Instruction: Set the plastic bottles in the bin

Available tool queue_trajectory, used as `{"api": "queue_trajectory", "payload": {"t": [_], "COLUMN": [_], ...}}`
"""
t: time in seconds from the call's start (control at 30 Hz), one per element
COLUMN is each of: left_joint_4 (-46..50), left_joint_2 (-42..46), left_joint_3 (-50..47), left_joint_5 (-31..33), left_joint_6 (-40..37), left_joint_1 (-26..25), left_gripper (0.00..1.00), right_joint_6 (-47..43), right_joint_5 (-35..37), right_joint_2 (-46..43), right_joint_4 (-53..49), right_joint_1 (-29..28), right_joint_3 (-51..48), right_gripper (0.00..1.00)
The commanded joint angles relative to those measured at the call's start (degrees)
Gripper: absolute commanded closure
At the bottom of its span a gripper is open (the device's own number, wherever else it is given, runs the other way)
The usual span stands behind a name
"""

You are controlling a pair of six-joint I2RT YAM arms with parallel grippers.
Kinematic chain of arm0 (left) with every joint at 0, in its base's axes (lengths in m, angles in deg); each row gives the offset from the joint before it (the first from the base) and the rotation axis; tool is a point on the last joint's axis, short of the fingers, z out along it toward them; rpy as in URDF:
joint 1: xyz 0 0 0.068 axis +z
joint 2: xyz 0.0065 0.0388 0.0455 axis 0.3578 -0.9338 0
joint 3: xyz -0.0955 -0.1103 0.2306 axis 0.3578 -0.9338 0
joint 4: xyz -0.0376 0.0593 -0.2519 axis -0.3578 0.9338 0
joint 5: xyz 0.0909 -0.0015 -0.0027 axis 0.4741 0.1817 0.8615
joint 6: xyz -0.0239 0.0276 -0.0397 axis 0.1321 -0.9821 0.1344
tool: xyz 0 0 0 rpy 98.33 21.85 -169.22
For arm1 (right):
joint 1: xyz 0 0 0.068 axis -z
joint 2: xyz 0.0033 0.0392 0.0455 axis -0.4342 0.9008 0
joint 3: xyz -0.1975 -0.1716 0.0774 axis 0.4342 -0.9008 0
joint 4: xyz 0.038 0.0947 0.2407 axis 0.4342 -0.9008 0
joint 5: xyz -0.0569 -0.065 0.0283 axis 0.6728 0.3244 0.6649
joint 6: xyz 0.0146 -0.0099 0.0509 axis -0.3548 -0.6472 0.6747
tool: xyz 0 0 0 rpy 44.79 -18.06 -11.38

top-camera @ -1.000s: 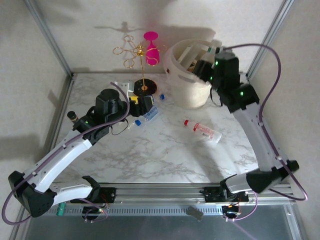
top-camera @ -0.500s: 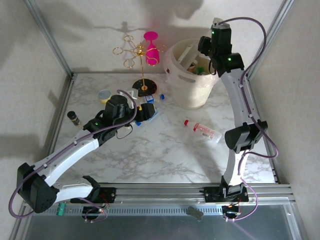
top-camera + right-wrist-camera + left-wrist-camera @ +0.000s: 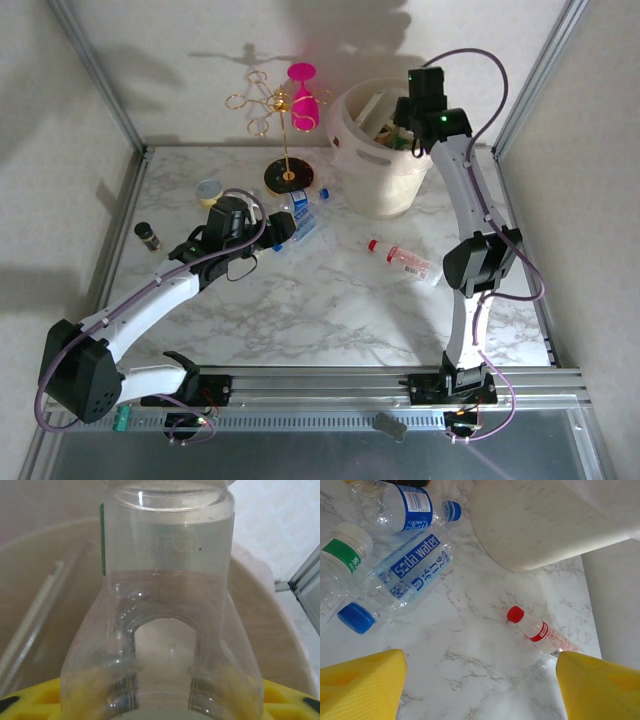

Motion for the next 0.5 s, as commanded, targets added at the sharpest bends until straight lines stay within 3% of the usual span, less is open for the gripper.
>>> {"api": "queue_trajectory", "payload": {"t": [0.0,0.3,0.47], "left_joint_4": [-1.4,-0.1,1.1], "left_joint_2": [0.2,0.4,1.1], "left_joint_3": [0.4,1.0,1.7], "left_joint_5": [-0.7,0.2,1.1], "left_joint_6": [-0.1,-0.5,-1.0], "left_joint_1": [0.2,0.2,0.2], "left_gripper": [0.22,0.22,0.22], "right_joint_6": [-1.4,-2.4,-2.1], "right_joint_5": [1.9,2.3,1.4], "right_joint_2": [1.8,6.4,5.6], "right_joint_4": [-1.4,-2.2,-2.1], "right_joint_1": [0.2,0.4,0.4], "right_joint_3": [-0.6,0.8,1.1], "right_gripper": [0.63,0.55,0.42]}}
